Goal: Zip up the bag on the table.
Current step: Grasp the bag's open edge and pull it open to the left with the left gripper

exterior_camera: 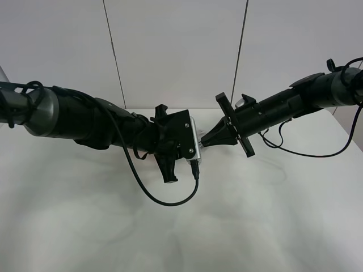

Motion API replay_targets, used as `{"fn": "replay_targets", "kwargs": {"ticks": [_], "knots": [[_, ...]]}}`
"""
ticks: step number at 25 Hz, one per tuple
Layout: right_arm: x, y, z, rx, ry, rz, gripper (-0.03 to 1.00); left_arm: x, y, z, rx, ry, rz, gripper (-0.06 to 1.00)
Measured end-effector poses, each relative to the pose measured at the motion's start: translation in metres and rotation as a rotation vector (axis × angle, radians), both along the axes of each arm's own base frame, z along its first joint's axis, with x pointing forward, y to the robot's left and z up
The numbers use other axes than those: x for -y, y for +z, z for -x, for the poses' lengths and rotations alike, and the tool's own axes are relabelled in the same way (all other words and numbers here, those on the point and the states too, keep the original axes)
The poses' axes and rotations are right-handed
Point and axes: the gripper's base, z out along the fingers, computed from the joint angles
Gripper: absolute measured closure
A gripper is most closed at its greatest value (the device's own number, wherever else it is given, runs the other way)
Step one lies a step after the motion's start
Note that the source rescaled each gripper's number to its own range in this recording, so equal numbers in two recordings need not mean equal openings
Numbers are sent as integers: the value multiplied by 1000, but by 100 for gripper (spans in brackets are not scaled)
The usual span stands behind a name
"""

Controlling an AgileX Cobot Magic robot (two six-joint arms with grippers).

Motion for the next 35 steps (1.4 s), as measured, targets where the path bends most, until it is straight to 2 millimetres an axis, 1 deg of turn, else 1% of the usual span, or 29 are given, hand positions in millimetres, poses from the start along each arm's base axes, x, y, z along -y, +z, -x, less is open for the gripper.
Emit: {"fn": "replay_targets", "kwargs": {"ticks": [5, 7, 8, 10, 11, 12, 13, 22, 29, 35], "knots": [[0, 0, 0, 0, 0, 0, 96, -1, 0, -1, 5, 9, -6, 64], [0, 0, 0, 0, 0, 0, 96, -1, 0, -1, -2, 19, 4, 67], [0, 0, 0, 0, 0, 0, 96, -1, 0, -1, -9, 30, 14, 71], [0, 0, 0, 0, 0, 0, 96, 0, 0, -1, -23, 52, 35, 84], [0, 0, 0, 0, 0, 0, 96, 0, 1, -1, -31, 64, 47, 89], [0, 0, 0, 0, 0, 0, 96, 0, 1, -1, -36, 72, 54, 92], [0, 0, 0, 0, 0, 0, 96, 0, 1, -1, -41, 80, 62, 93], [0, 0, 0, -1, -3, -3, 96, -2, 1, -3, -36, 105, 56, 94], [0, 0, -1, 3, -16, -5, 96, -5, 1, -5, 58, 55, -56, 94], [0, 0, -2, 3, -19, -6, 96, -9, 2, -9, 98, 76, -110, 94]]}}
